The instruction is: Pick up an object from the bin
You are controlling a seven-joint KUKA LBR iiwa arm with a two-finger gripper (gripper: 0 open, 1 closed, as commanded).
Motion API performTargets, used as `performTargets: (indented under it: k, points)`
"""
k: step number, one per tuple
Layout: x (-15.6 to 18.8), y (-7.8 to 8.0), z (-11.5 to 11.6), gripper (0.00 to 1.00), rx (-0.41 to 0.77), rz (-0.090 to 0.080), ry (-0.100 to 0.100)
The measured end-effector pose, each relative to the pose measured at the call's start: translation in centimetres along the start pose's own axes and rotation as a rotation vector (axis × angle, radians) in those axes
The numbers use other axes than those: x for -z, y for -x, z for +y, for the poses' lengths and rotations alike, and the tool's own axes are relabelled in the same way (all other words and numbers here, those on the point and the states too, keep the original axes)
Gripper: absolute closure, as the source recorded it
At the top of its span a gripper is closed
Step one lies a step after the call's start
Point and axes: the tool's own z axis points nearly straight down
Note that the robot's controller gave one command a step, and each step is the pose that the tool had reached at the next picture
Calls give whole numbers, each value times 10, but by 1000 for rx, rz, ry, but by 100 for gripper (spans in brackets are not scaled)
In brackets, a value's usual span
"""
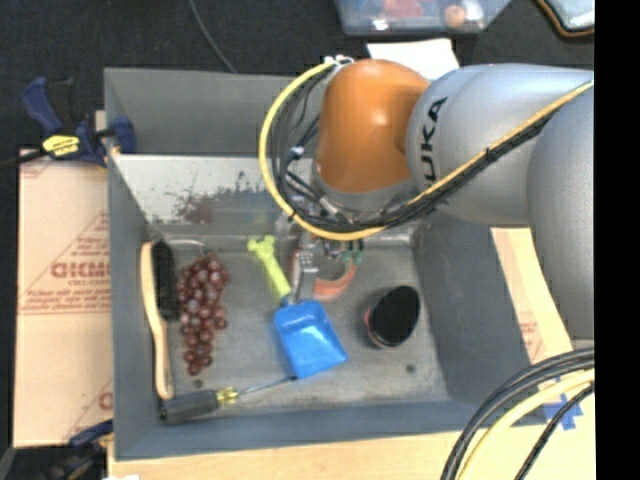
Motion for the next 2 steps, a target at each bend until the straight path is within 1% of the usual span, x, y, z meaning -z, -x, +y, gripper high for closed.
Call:
performTargets:
  k: [1, 2]
  points:
    - [5, 2, -1, 0, -4, -8, 1]
    - [-108, -21, -83, 0, 4, -10, 0]
